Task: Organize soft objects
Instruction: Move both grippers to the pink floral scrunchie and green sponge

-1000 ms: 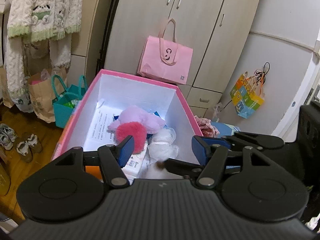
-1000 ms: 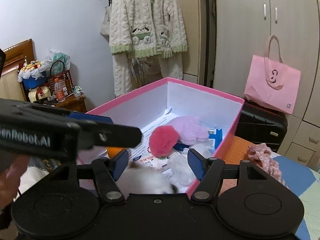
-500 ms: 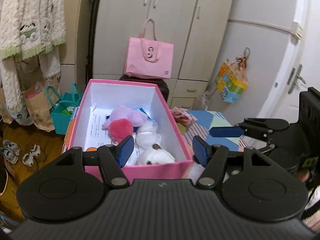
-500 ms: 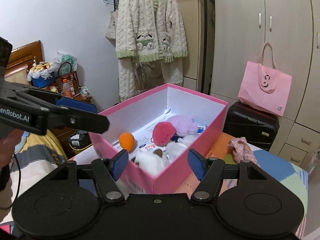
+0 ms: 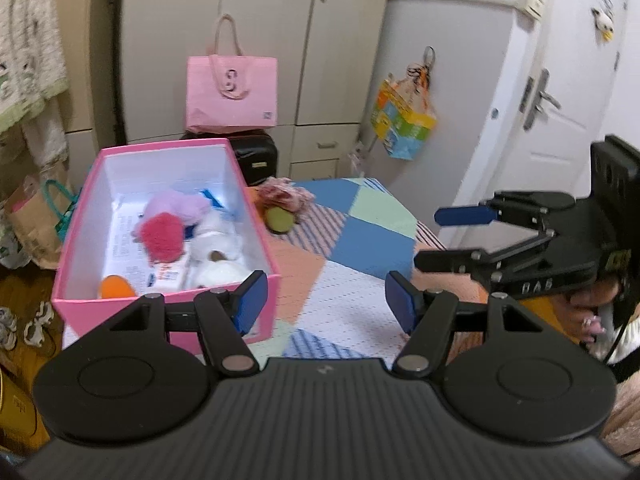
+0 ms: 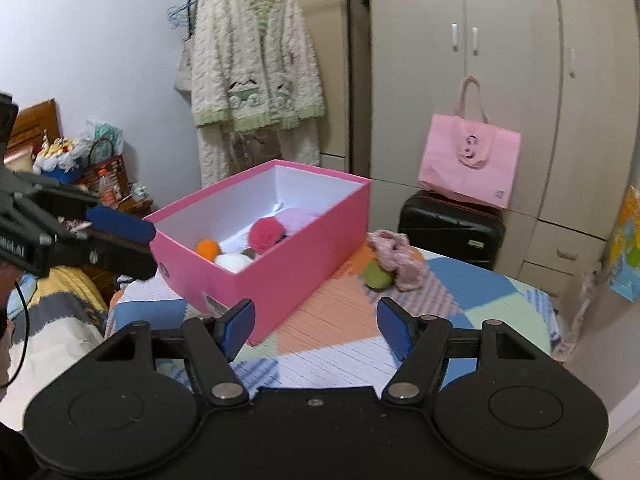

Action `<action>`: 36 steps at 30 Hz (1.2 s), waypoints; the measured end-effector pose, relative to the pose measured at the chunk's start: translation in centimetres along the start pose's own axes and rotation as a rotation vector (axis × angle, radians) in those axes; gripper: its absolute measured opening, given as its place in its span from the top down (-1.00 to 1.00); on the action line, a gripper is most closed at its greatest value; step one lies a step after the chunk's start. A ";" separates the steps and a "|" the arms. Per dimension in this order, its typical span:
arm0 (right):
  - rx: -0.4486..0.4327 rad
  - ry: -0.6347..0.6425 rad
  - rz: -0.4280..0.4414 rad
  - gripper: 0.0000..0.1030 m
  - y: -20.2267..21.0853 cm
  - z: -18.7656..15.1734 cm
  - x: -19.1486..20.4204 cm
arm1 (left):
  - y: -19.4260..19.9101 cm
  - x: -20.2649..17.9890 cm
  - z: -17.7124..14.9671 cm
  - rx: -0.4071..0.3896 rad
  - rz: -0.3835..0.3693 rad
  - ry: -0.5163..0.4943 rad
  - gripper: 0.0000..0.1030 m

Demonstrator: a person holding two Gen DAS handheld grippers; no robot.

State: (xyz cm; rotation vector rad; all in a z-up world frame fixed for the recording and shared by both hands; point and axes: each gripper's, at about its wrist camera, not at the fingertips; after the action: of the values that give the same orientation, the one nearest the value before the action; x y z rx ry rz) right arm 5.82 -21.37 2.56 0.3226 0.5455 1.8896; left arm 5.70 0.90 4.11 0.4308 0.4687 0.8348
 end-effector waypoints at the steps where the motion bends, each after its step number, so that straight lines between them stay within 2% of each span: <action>1: -0.001 -0.013 0.000 -0.42 0.2 -0.2 -0.7 | -0.5 -0.5 0.0 0.001 0.000 -0.007 -0.24; 9: 0.007 -0.102 0.019 -0.42 0.2 -0.8 -5.7 | -5.2 -3.4 0.0 -0.017 0.049 -0.060 -0.24; 19: 0.016 -0.153 0.067 -0.43 -4.1 -0.9 -10.0 | -12.4 -3.7 0.2 -0.088 0.123 -0.068 -0.24; 24: 0.014 -0.178 0.110 -0.43 -7.1 0.1 -11.6 | -16.2 -2.8 0.6 -0.102 0.209 -0.064 -0.24; 27: 0.017 -0.183 0.102 -0.43 -9.5 0.4 -12.1 | -18.1 -2.2 0.6 -0.103 0.256 -0.043 -0.24; 31: 0.057 -0.210 0.140 -0.43 -12.5 0.8 -13.1 | -20.6 -1.3 0.7 -0.083 0.324 -0.034 -0.24; 36: 0.123 -0.228 0.192 -0.43 -16.6 1.7 -13.9 | -23.7 -0.9 0.5 -0.045 0.420 -0.086 -0.23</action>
State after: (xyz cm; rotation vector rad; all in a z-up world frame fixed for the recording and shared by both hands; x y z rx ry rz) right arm 25.09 -28.82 -4.04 0.6837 0.4905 1.9735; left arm 19.66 -14.05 -7.95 0.5304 0.2814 1.2241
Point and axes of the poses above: each gripper's, at about its wrist camera, not at the fingertips, and y roughly against the way its jaws point, x to its left, z to its top, and after that the axes turned 8 degrees about -z, right-handed
